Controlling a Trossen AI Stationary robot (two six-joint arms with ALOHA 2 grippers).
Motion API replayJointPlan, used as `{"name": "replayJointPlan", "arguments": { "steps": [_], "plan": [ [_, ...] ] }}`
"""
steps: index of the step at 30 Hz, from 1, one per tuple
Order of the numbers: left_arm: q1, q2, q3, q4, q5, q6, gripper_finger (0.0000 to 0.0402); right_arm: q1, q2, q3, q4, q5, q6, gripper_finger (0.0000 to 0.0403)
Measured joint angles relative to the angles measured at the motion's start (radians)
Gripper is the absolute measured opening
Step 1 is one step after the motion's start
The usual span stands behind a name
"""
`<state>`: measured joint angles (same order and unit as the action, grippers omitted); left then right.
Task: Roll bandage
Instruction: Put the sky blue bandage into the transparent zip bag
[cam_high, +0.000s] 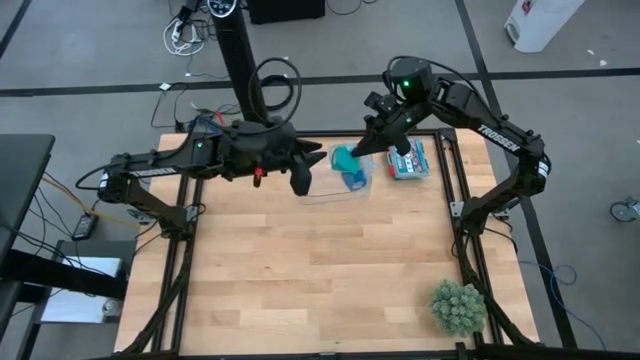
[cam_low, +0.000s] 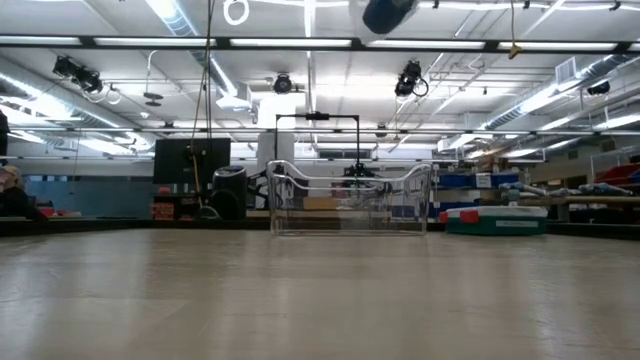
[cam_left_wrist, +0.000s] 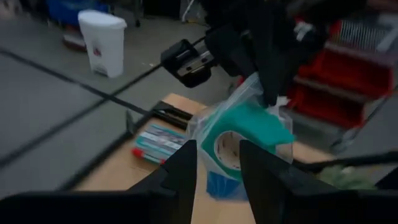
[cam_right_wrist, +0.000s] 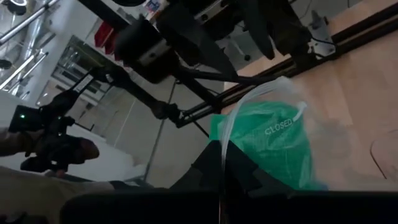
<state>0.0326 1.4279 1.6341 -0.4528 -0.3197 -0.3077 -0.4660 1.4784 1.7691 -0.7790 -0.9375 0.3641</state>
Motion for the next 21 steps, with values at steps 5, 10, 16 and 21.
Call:
{"name": "replayJointPlan", "arguments": {
  "steps": [5, 10, 16, 21],
  "plan": [
    [-0.002, 0.006, 0.0, -0.009, 0.007, 0.121, 0.0127, 0.0, 0.0, 0.0, 0.028, 0.029, 0.041, 0.0],
    [-0.001, 0.009, 0.0, -0.092, 0.006, -0.068, 0.0127, 0.0, 0.0, 0.0, 0.086, 0.062, 0.044, 0.0],
    [0.008, 0.009, 0.0, -0.092, -0.001, -0.3, 0.0127, 0.006, 0.0, 0.0, 0.1, 0.062, 0.015, 0.0],
    [0.008, 0.009, 0.0, -0.081, -0.002, -0.373, 0.0127, 0.006, 0.0, 0.0, 0.099, 0.062, 0.001, 0.0]
  ]
}}
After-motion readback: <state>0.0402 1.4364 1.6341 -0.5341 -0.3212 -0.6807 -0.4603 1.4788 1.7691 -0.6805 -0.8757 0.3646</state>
